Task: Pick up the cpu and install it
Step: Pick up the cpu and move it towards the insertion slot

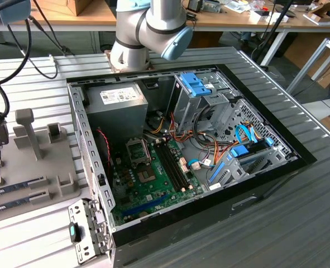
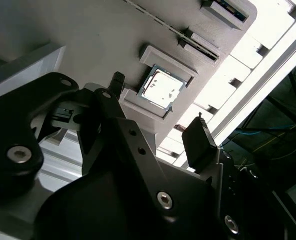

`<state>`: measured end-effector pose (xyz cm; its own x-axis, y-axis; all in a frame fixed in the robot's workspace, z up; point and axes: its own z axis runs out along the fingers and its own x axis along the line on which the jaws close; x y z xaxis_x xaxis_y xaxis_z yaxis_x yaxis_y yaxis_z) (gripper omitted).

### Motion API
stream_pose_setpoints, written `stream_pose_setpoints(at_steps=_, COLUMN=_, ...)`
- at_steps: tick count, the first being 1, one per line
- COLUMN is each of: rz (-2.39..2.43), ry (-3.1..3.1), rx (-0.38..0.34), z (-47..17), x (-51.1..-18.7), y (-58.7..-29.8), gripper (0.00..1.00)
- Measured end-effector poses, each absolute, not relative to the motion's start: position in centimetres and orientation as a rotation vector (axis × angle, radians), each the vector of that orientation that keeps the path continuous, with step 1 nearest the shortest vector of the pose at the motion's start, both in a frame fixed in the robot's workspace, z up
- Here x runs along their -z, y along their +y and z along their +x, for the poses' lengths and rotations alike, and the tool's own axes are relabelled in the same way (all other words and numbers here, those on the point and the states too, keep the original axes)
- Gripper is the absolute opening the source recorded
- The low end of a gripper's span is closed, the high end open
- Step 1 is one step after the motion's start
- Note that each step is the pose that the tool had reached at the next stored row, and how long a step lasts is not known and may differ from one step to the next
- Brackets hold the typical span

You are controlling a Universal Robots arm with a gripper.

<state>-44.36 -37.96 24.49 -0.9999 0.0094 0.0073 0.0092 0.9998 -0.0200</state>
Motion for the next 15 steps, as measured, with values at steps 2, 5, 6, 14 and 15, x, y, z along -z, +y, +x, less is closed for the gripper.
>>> stream_pose_setpoints(at_steps=2, rz=-0.015, ry=-3.134, rx=-0.031, z=-44.4, x=-24.4, y=-38.0, gripper=0.73)
stream_pose_setpoints(at_steps=5, rz=-0.015, ry=-3.134, rx=-0.031, z=-44.4, x=-24.2, y=-38.0, gripper=0.73)
stream_pose_setpoints(at_steps=6, rz=-0.015, ry=-3.134, rx=-0.031, z=-44.4, x=-24.1, y=-38.0, gripper=0.73)
stream_pose_setpoints(at_steps=14, rz=-0.015, ry=-3.134, rx=-0.030, z=-44.6, x=-23.4, y=-38.0, gripper=0.73)
stream_pose_setpoints(at_steps=15, rz=-0.015, ry=-3.134, rx=-0.030, z=-44.6, x=-23.3, y=-38.0, gripper=0.73)
